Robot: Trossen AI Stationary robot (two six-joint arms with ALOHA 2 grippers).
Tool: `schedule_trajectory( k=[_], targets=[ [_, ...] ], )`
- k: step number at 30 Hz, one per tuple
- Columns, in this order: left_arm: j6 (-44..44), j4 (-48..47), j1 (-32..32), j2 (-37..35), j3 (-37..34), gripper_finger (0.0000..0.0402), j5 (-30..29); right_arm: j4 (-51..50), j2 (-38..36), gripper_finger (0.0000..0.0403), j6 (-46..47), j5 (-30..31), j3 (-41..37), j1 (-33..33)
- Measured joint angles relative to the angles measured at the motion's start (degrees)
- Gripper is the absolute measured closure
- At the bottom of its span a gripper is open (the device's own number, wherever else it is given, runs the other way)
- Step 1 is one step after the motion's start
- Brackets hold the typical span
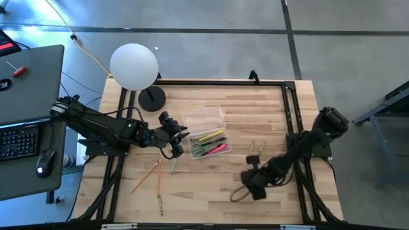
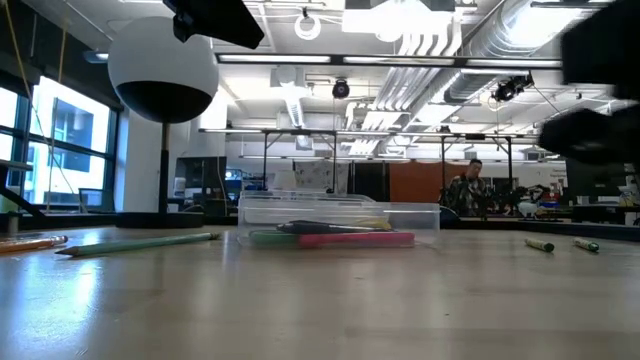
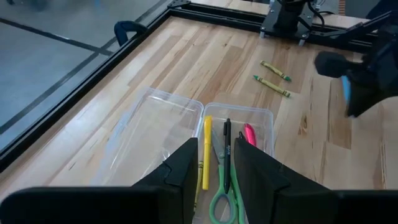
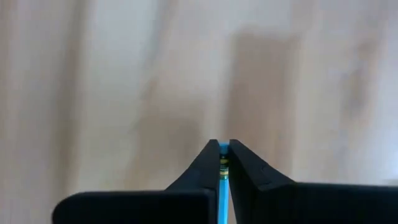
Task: Pick & place school supplies into a supply box
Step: Put the blue pencil into the transparent supply box
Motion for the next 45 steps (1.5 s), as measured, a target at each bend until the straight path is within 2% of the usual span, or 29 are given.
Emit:
schedule_trajectory(
  k=[4, 6, 11, 15, 20, 24, 28, 33, 39, 45],
  targets=[
    [0.7, 0.1, 0.0, 0.0, 0.0, 0.0266, 0.0, 0.6, 0.0, 0.0399, -4.1, 4.6, 3.9, -5.3],
    [0.7, 0.1, 0.0, 0.0, 0.0, 0.0266, -0.1, 0.8, 0.0, 0.0401, -7.6, 5.0, 6.5, -8.5],
    [0.8, 0.2, 0.0, 0.0, 0.0, 0.0266, -0.1, 1.6, 0.1, 0.0401, -24.5, 8.5, 14.8, -15.8],
    [1.0, 0.2, 0.0, 0.0, 0.0, 0.0266, -2.6, 1.5, 2.0, 0.0402, -37.4, 9.7, 22.1, -21.3],
    [4.5, 0.2, 0.0, -2.1, 0.0, 0.0266, -5.9, 1.6, 9.5, 0.0402, -48.6, 8.1, 30.6, -25.4],
    [4.8, -0.7, 0.0, -5.4, 0.0, 0.0266, -8.7, -2.3, 18.2, 0.0402, -56.3, 8.7, 38.1, -25.4],
    [4.7, -4.1, 0.0, -8.2, 0.0, 0.0266, -9.3, -5.5, 24.8, 0.0402, -58.5, 8.9, 44.5, -25.6],
    [4.0, -7.8, 0.0, -8.7, 0.0, 0.0266, -10.2, -4.8, 29.5, 0.0402, -57.8, 2.4, 48.6, -25.9],
    [2.0, -8.5, 0.0, -8.2, 0.0, 0.0266, -9.9, -6.8, 31.8, 0.0399, -59.5, 7.3, 49.1, -25.7],
    [0.6, -8.2, 0.0, -8.2, 0.0, 0.0266, -8.4, -10.7, 32.1, 0.0368, -58.6, 9.0, 49.1, -25.9]
  ],
)
